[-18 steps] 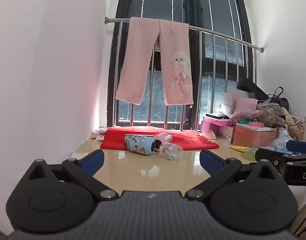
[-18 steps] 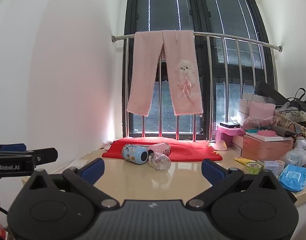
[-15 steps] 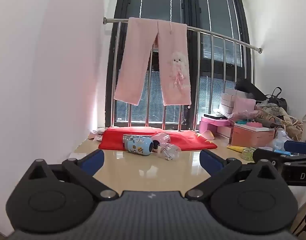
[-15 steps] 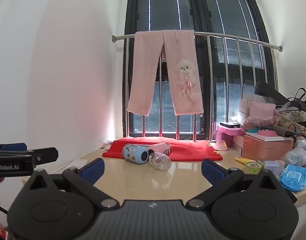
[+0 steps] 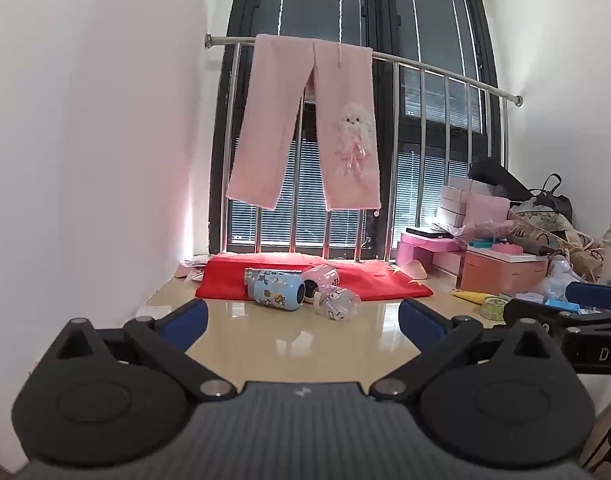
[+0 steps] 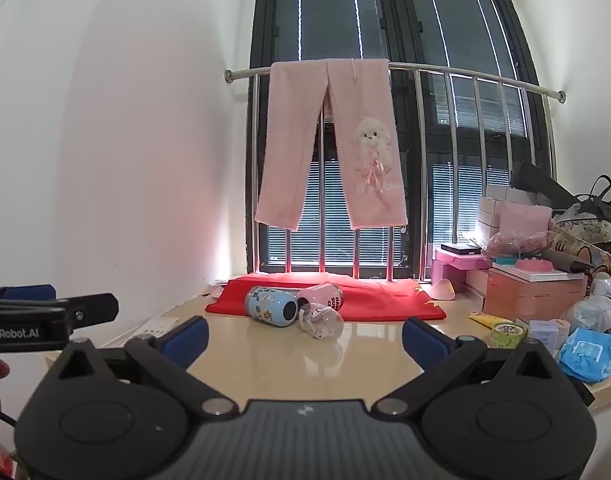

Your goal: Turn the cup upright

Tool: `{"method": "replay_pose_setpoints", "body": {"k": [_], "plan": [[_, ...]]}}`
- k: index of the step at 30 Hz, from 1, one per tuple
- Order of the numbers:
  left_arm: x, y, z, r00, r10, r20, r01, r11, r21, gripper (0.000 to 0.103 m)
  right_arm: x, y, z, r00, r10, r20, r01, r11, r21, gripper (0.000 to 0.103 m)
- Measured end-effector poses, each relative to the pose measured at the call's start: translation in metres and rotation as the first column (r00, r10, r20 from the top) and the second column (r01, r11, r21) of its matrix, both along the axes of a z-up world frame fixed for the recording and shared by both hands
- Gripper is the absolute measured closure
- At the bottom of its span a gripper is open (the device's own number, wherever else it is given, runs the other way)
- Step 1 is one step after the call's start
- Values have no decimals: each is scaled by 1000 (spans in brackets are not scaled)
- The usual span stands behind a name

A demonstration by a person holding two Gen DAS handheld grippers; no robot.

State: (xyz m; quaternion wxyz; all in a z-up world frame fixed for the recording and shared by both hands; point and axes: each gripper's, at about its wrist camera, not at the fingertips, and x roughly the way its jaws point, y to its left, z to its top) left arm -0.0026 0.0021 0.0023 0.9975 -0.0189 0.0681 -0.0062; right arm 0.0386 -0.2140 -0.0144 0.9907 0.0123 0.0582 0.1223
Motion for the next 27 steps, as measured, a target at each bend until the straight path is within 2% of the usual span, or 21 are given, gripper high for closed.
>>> {"method": "replay_pose_setpoints", "body": {"k": [27], "plan": [[2,-1,-1,1000,2,0,-2,1000,0,0,0,-1,-1,1000,-1,1,1,1000,-1,0]]}}
